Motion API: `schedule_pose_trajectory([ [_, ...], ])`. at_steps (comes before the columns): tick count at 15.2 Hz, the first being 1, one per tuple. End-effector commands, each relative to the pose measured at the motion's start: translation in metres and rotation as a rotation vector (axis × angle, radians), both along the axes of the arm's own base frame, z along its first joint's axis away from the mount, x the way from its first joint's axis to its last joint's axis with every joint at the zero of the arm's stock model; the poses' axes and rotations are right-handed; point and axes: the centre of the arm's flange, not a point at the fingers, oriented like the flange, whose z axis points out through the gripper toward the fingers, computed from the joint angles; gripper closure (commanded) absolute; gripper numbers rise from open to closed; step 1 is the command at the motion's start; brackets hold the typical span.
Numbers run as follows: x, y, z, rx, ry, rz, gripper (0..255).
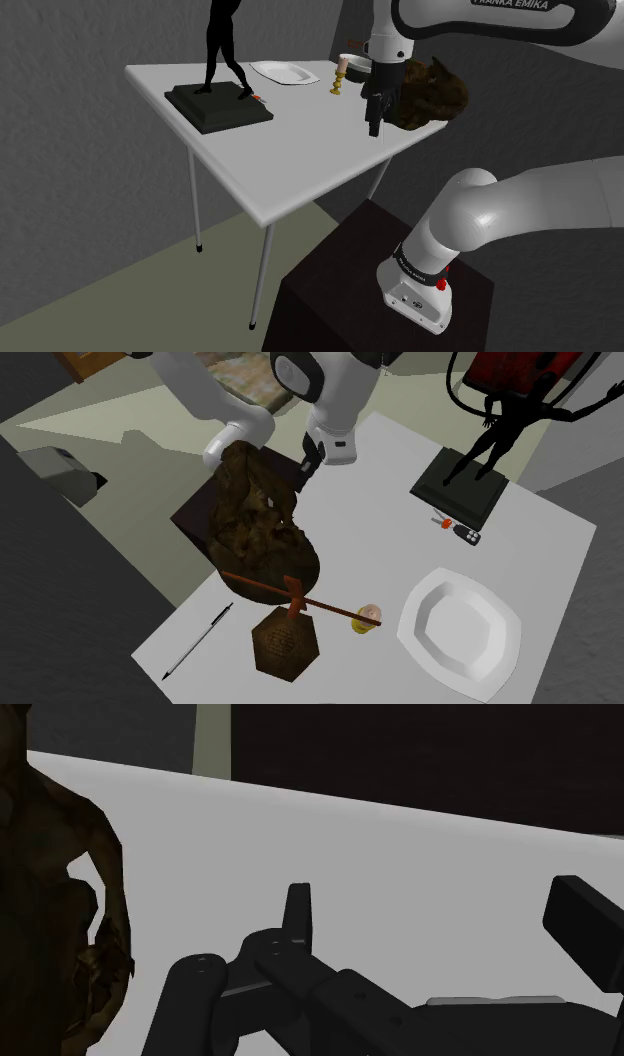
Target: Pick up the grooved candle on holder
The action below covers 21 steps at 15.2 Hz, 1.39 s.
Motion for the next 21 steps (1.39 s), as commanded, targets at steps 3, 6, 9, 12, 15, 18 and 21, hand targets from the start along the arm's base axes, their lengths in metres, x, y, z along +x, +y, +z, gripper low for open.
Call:
schedule_pose_trajectory([
  [3,0.015,-0.018,0.002,0.007,-0.032,0.008,0],
  [6,0.037,-0.046,0.006,0.017,-0.081,0.019,0],
  [9,0.059,-0.073,0.011,0.027,-0.129,0.031,0],
  [12,0.081,-0.1,0.017,0.038,-0.178,0.042,0],
  [15,0.104,-0.126,0.023,0.048,-0.226,0.053,0],
  [18,0.126,-0.153,0.03,0.058,-0.275,0.065,0],
  [21,0.148,-0.179,0.038,0.069,-0.324,0.076,0],
])
